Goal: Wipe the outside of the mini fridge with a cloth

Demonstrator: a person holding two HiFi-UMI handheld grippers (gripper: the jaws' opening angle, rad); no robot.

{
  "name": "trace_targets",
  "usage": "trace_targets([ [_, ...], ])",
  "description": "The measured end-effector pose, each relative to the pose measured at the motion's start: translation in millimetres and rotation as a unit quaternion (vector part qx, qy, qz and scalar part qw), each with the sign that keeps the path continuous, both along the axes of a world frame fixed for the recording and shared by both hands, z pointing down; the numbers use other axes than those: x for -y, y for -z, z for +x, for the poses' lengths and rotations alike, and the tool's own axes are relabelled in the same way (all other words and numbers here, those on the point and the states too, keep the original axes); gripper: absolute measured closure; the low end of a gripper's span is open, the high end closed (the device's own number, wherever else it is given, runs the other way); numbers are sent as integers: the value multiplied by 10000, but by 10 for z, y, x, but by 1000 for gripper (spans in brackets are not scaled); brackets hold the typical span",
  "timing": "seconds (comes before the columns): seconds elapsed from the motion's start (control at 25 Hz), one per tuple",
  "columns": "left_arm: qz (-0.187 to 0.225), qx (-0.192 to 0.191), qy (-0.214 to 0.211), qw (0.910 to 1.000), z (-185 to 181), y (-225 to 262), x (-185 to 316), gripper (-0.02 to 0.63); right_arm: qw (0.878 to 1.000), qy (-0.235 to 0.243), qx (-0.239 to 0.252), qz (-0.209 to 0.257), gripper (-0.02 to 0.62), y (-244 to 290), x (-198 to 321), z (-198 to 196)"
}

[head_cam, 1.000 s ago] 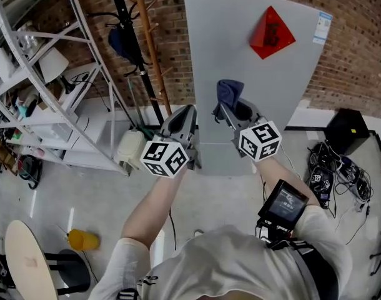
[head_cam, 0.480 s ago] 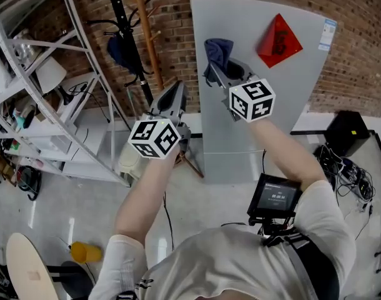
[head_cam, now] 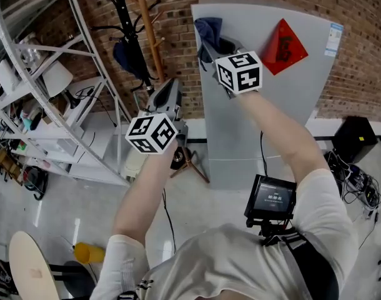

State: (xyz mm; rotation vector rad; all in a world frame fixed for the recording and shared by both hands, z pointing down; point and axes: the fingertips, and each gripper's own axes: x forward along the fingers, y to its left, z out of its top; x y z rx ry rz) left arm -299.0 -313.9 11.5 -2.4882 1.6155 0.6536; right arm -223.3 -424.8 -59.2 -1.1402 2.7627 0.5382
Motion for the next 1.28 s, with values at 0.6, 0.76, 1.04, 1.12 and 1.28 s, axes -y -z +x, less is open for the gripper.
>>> trace_targets([
  [0.6, -30, 77, -546, 9985, 604, -70, 254, 603, 9975, -709, -45, 61, 511, 110, 79, 876],
  [0.76, -7, 89, -771, 9970, 866, -48, 286, 603, 9954, -955, -8, 59, 511, 160, 93, 1185],
  [1.04, -42, 90, -1013, 9948, 1251, -59, 360, 603, 9936, -1108, 199, 57, 512, 280, 73, 1710],
  [1.12, -52, 100, -1054, 9944, 1342, -72, 387, 603, 9932, -1136, 244, 43, 512, 298, 76, 1865],
  [1.28, -74, 140, -1172, 9930, 1559, -72, 453, 603, 9925, -1198, 239, 24, 511, 302, 88, 2136],
])
